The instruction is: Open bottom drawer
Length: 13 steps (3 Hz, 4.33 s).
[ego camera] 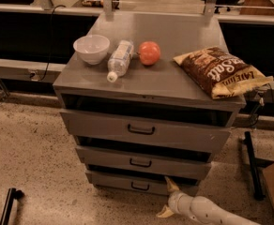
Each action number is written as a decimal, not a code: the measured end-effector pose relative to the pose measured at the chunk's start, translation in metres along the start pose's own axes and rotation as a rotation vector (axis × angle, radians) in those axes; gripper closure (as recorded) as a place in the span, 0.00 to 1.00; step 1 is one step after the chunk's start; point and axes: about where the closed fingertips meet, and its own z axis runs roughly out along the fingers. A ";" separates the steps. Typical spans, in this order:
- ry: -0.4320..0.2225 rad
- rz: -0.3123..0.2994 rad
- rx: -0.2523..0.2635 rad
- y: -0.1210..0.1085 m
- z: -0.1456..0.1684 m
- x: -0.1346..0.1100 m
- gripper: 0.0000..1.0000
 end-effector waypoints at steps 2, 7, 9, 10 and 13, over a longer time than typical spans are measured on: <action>0.022 0.060 -0.013 -0.017 0.014 0.024 0.28; 0.056 0.053 -0.119 0.014 0.011 0.024 0.44; 0.054 0.054 -0.122 0.015 0.012 0.022 0.02; 0.054 0.054 -0.122 0.015 0.013 0.022 0.00; 0.091 0.014 -0.264 0.031 0.006 0.013 0.19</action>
Offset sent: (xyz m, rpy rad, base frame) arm 0.0356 -0.0305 -0.0253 0.0154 0.0758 -0.0711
